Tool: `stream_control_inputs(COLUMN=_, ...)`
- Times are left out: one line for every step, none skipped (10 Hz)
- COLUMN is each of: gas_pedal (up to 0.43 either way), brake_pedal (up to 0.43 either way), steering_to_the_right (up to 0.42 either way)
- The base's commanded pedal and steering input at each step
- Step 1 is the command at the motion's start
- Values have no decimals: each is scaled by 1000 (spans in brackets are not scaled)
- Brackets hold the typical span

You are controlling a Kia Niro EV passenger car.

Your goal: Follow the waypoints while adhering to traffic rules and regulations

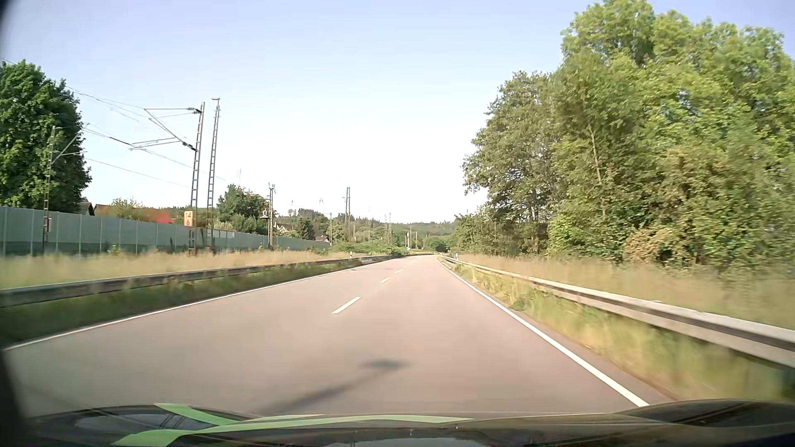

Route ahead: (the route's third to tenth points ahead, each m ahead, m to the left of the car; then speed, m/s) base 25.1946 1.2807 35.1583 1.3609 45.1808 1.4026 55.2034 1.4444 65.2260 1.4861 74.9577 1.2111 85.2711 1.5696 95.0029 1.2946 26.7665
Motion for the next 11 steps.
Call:
stream_control_inputs(gas_pedal=150, brake_pedal=0, steering_to_the_right=0)
stream_control_inputs(gas_pedal=150, brake_pedal=0, steering_to_the_right=0)
stream_control_inputs(gas_pedal=150, brake_pedal=0, steering_to_the_right=0)
stream_control_inputs(gas_pedal=150, brake_pedal=0, steering_to_the_right=0)
stream_control_inputs(gas_pedal=150, brake_pedal=0, steering_to_the_right=-1)
stream_control_inputs(gas_pedal=150, brake_pedal=0, steering_to_the_right=-2)
stream_control_inputs(gas_pedal=150, brake_pedal=0, steering_to_the_right=-3)
stream_control_inputs(gas_pedal=150, brake_pedal=0, steering_to_the_right=-4)
stream_control_inputs(gas_pedal=98, brake_pedal=0, steering_to_the_right=-4)
stream_control_inputs(gas_pedal=87, brake_pedal=0, steering_to_the_right=-5)
stream_control_inputs(gas_pedal=79, brake_pedal=0, steering_to_the_right=-5)
